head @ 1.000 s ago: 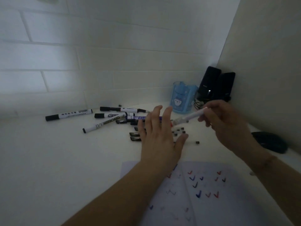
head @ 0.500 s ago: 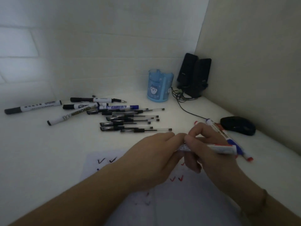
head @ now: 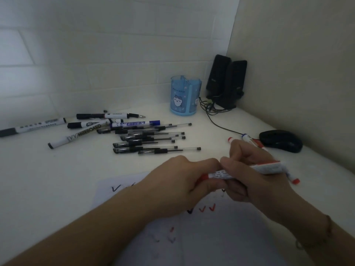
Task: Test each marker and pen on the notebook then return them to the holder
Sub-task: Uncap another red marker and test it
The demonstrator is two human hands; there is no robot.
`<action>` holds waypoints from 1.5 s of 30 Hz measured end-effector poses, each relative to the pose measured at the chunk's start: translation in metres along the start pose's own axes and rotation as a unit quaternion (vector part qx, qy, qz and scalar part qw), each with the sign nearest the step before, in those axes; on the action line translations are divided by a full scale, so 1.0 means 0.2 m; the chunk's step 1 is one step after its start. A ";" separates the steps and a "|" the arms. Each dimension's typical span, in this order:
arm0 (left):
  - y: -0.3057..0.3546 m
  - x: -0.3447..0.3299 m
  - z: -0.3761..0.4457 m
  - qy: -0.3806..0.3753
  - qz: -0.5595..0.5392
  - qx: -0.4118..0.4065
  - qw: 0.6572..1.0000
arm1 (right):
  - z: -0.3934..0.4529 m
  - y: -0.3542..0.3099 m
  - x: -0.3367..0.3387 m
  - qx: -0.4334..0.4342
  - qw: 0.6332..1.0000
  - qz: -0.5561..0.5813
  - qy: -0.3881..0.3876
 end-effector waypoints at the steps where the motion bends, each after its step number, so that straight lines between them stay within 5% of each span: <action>1: 0.00 0.00 -0.01 0.002 -0.021 0.006 1.000 | 0.00 -0.01 0.00 0.006 1.000 -0.003 -0.012; 7: -0.02 0.01 -0.06 -0.078 -0.112 0.146 0.980 | 0.02 -0.06 0.13 0.057 0.998 0.008 0.005; 16: -0.03 0.00 -0.09 -0.197 0.101 0.080 0.972 | 0.05 -0.08 0.24 0.074 0.985 0.040 0.150; 21: -0.09 0.01 -0.09 -0.215 0.122 0.110 0.963 | 0.04 -0.07 0.19 0.091 0.989 0.008 0.115; 27: -0.19 0.07 -0.10 -0.181 0.147 0.128 0.964 | 0.03 0.01 0.12 0.025 0.981 -0.169 0.092; 32: -0.13 0.06 -0.09 -0.126 0.037 0.086 0.988 | 0.04 0.05 0.08 -0.005 0.939 -0.315 0.138; 35: -0.14 0.05 -0.09 -0.103 -0.046 0.120 0.986 | 0.04 0.06 0.07 -0.017 0.924 -0.352 0.148; 45: -0.16 0.04 -0.05 -0.049 -0.012 0.169 0.984 | 0.05 0.06 0.08 -0.040 0.909 -0.397 0.122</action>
Point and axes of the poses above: each hand's wrist, its own z-axis towards the middle knuckle, its own x-axis out of the back of the hand, y = z × x, the point moved 3 cm from there along z, towards the middle knuckle, and after that the axes turned 9 degrees about z, right-handed, at the moved point
